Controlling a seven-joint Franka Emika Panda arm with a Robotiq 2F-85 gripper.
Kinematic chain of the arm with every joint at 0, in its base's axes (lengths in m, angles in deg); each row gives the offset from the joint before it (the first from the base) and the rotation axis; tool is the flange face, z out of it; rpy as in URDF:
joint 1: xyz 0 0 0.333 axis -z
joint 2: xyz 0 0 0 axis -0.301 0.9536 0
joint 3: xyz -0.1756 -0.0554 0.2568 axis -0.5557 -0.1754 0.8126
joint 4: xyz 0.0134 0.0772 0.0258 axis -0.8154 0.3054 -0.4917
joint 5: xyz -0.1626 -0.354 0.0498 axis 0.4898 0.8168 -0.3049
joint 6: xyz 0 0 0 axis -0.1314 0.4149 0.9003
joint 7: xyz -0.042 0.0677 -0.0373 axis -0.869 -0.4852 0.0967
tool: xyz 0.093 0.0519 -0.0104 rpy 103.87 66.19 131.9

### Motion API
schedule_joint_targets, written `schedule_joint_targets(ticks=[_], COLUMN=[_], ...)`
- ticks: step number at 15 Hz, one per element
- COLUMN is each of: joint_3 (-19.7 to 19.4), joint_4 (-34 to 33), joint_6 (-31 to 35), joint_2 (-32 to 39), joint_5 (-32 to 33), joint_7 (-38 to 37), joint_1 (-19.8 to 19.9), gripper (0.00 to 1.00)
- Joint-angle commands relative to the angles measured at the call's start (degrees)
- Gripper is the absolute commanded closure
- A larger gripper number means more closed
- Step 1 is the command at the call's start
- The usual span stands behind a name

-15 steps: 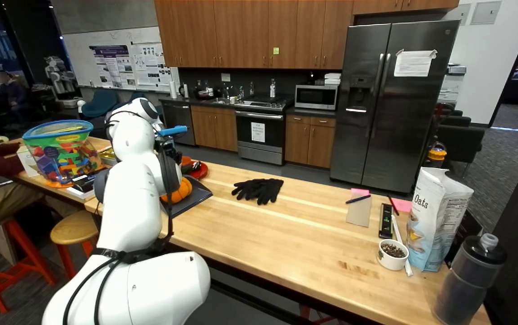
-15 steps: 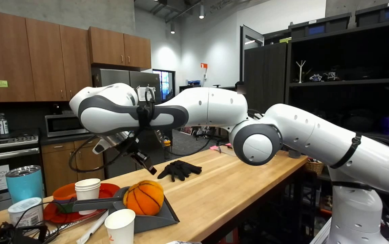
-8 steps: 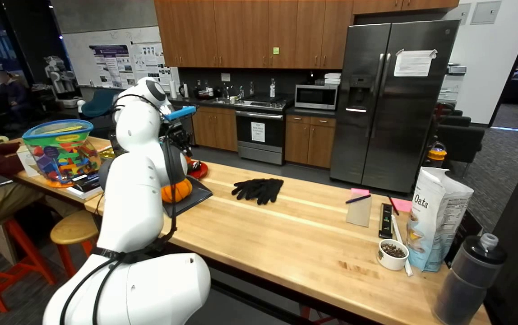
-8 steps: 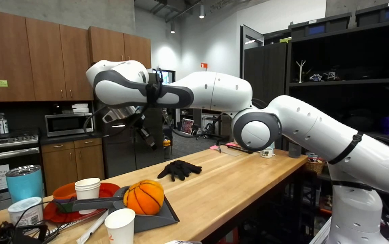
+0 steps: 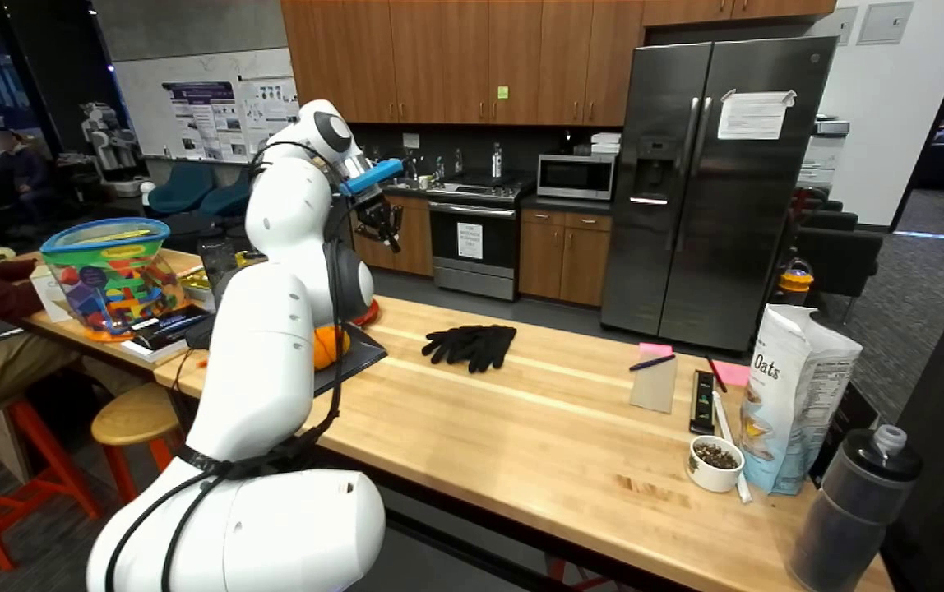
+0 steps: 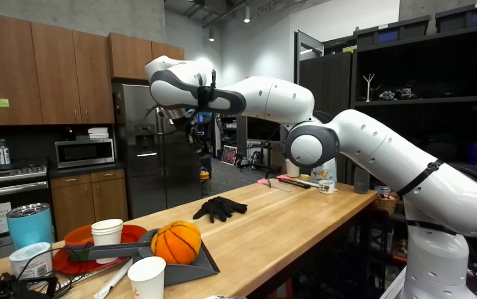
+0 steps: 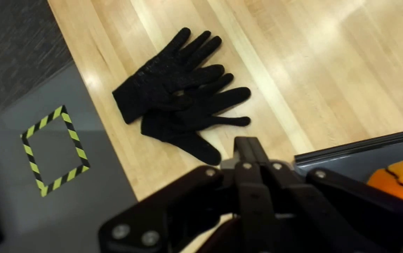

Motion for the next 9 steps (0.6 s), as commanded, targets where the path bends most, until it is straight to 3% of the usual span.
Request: schedule_joint_targets(ticks=[1,2,3,4,5,8,9], joint_3=[0.0,0.1,0.1,-0.1,0.4,0.3,0.3], joint_4=[1.1,1.1,1.0,0.9,2.0,2.0,2.0], joint_6=[1.4,1.4,1.4,1.6,1.9,2.1,2.1], joint_2=[-2.2,-2.6,-2.9,-3.2,-2.5,-3.1,-3.2], joint_5=[-0.5,-0.5,-0.5,-0.4,0.3,0.2,0.2], joint_7=[-6.8,-8.7,-10.7,-12.7,-9.6,-11.5,-11.8], joint_1=[5.0,6.4,7.6,8.8,7.4,9.3,9.4], gripper=[1.00,1.00,0.74,0.73,0.93,0.74,0.73])
